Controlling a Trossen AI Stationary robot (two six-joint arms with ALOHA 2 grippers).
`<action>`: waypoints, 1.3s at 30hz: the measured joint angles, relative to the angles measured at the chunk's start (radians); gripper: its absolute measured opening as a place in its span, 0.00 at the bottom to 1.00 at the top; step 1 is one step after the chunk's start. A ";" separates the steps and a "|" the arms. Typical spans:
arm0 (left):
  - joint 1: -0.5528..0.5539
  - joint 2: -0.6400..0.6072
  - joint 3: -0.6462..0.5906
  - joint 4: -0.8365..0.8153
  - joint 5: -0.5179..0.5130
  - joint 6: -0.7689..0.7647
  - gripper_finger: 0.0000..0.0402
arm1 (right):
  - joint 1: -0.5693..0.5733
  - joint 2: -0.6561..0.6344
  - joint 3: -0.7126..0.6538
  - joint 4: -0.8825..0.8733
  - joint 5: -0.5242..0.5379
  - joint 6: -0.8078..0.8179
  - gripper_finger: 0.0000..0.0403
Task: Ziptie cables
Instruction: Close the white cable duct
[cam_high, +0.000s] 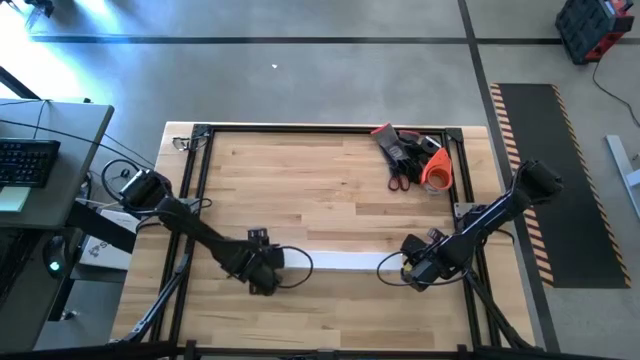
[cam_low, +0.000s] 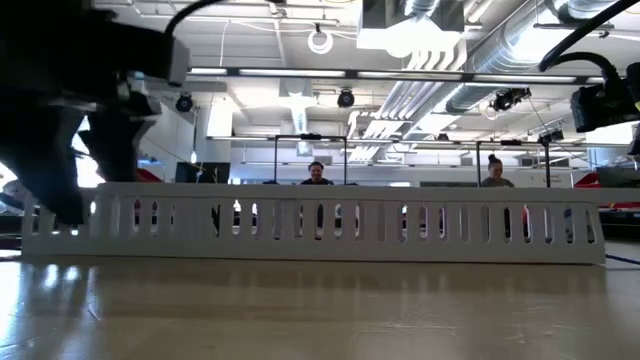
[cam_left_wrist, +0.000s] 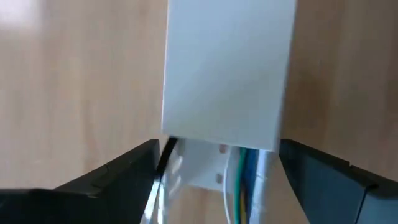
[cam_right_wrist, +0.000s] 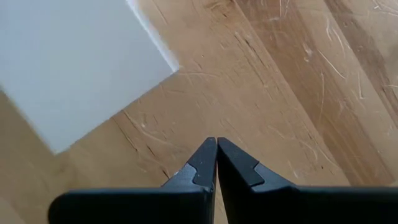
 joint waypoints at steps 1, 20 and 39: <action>0.008 0.000 -0.016 0.028 0.020 0.015 0.79 | 0.000 0.000 0.000 0.000 0.000 0.000 0.00; -0.039 -0.001 -0.125 0.169 0.047 0.003 0.63 | -0.055 0.000 -0.001 0.063 0.037 -0.006 0.00; -0.030 0.007 -0.112 0.156 0.032 -0.006 0.54 | -0.127 0.015 0.021 -0.050 0.023 -0.085 0.00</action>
